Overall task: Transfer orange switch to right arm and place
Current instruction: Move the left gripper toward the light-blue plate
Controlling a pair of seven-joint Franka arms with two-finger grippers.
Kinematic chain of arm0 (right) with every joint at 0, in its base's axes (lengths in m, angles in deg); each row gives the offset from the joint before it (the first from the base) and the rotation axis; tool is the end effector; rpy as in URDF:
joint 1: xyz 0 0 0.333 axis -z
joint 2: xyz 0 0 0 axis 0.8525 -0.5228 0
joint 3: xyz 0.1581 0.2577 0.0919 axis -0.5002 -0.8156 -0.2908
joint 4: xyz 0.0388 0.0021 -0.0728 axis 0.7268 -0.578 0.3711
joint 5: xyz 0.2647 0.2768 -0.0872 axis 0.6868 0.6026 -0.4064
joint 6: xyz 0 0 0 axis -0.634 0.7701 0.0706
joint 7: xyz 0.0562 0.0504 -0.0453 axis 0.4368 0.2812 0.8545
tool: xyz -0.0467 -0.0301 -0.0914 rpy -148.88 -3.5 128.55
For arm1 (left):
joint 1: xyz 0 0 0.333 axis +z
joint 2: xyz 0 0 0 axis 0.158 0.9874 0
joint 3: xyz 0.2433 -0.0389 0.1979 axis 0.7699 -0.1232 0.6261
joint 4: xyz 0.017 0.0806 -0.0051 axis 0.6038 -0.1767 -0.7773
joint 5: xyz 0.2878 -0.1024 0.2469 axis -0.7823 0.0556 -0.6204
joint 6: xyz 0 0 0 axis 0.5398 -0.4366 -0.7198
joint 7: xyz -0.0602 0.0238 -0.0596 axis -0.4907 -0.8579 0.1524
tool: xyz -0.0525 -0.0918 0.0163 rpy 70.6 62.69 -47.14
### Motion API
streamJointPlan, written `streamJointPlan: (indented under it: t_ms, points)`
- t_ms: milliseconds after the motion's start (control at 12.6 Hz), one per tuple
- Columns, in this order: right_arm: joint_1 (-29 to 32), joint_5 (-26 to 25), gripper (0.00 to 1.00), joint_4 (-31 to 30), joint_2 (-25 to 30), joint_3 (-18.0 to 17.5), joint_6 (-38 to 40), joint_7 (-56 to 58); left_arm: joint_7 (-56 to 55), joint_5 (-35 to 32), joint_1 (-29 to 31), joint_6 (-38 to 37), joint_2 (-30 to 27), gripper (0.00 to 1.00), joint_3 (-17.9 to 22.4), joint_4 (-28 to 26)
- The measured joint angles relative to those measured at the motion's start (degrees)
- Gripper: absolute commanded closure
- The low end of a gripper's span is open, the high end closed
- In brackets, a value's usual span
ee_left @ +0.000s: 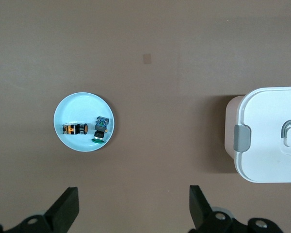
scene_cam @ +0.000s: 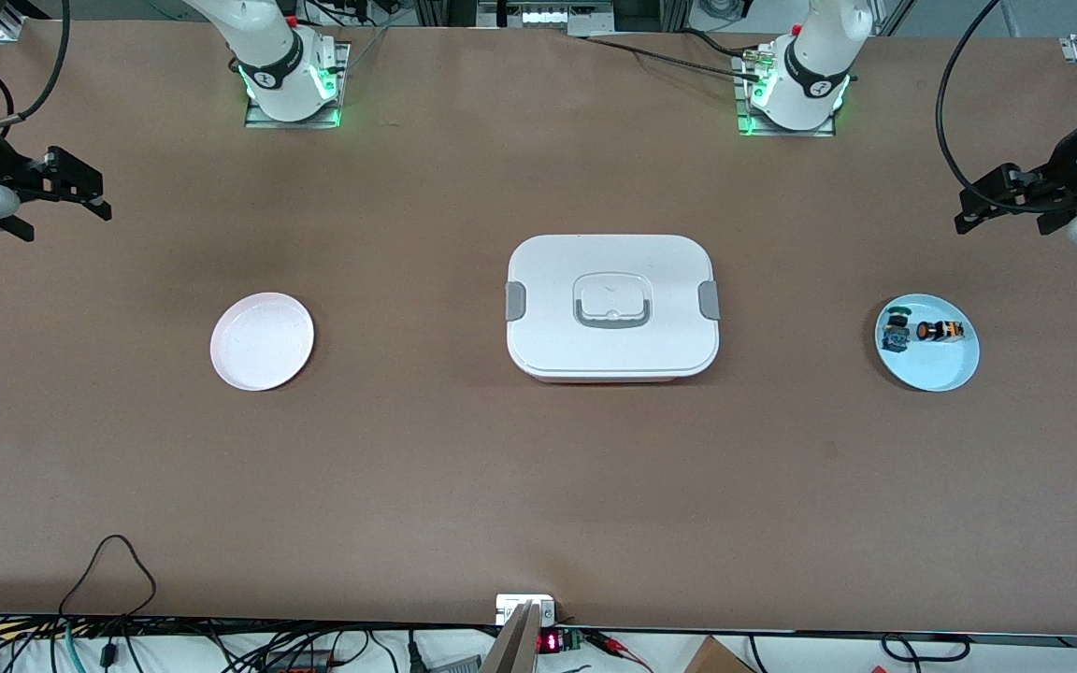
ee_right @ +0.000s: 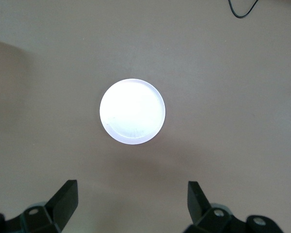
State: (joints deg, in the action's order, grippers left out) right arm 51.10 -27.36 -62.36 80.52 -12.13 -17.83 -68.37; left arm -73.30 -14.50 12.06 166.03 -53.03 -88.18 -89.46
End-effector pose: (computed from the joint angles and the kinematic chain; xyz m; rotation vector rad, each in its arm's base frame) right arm 0.5238 -0.0337 0.5719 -3.0711 -0.4630 -0.0543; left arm 0.5437 -0.0002 0.6136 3.1212 0.0236 -0.0438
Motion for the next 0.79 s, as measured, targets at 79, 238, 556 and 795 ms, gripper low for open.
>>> streamJointPlan:
  t_ms: [79,238,556,795]
  points:
    - [0.0,0.0,0.0,0.0,0.0,0.0,0.2,0.0,0.0,0.0,0.0,0.0,0.0,0.0,0.0,0.0]
    - [0.0,0.0,0.0,0.0,0.0,0.0,1.3,-0.1,0.0,0.0,0.0,0.1,0.0,0.0,0.0,0.0]
    - [0.0,0.0,0.0,0.0,0.1,0.0,1.8,-2.8,-0.2,0.0,0.0,0.0,0.2,0.0,0.0,0.0]
    - [0.0,0.0,0.0,0.0,0.1,0.0,1.8,-2.8,-0.3,0.0,0.0,-0.1,0.8,0.0,0.0,0.0]
